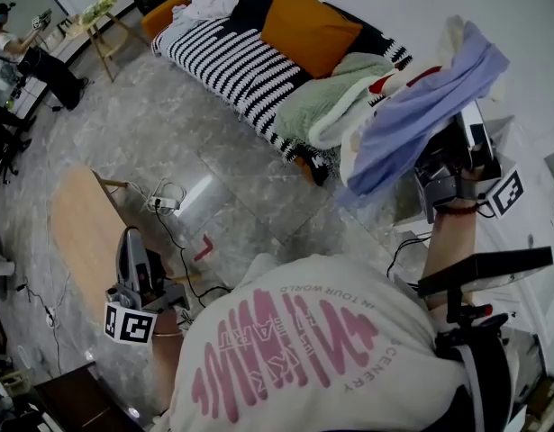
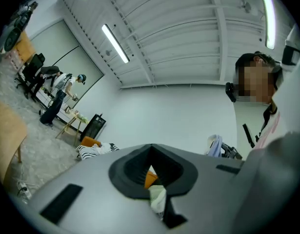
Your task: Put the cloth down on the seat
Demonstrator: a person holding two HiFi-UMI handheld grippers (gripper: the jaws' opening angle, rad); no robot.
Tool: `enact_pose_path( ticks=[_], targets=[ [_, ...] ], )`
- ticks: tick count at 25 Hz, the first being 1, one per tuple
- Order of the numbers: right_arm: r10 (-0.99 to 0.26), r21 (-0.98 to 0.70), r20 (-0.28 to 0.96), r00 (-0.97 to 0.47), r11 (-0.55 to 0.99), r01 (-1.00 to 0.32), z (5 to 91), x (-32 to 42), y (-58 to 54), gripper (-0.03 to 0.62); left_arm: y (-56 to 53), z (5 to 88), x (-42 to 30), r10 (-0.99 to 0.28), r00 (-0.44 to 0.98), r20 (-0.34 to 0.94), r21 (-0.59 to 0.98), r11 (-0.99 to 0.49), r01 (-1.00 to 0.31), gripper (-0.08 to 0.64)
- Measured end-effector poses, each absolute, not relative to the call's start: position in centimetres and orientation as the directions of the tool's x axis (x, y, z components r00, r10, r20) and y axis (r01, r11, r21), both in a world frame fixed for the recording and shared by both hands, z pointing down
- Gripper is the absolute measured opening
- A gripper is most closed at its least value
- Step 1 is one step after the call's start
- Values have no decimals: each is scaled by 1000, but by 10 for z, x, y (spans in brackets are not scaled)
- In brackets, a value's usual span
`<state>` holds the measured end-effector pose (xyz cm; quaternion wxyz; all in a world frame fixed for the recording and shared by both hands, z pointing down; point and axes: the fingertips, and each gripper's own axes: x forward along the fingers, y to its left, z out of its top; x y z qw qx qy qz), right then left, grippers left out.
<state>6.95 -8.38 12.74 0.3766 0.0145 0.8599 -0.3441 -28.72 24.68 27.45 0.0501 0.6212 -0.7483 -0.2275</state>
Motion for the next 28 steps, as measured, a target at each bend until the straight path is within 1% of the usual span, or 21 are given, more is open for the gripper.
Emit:
enact_pose_path(
  ticks=[7,13,17,23,28],
  targets=[
    [-247,-545,-698,-672,793,274,115,63,-99,86,194,277,-315,-957,-147,-249,423,29,-906,9],
    [-317,-549,-698,-642,812,196,100,43,-143,86,105,262,-362,-952,-57,-300,434,-82,-897,9],
    [-355,-529,-711,-607,839,127,80,27,-159,86,59,244,-399,-951,20,-307,408,-151,-900,9],
    [-397,-497,-732,-554,867,35,54,-7,-190,86,20,233,-468,-946,65,-318,399,-196,-896,9],
    [-428,-464,-769,-475,885,-47,24,-15,-203,86,8,232,-521,-948,86,-306,383,-205,-901,9]
  ],
)
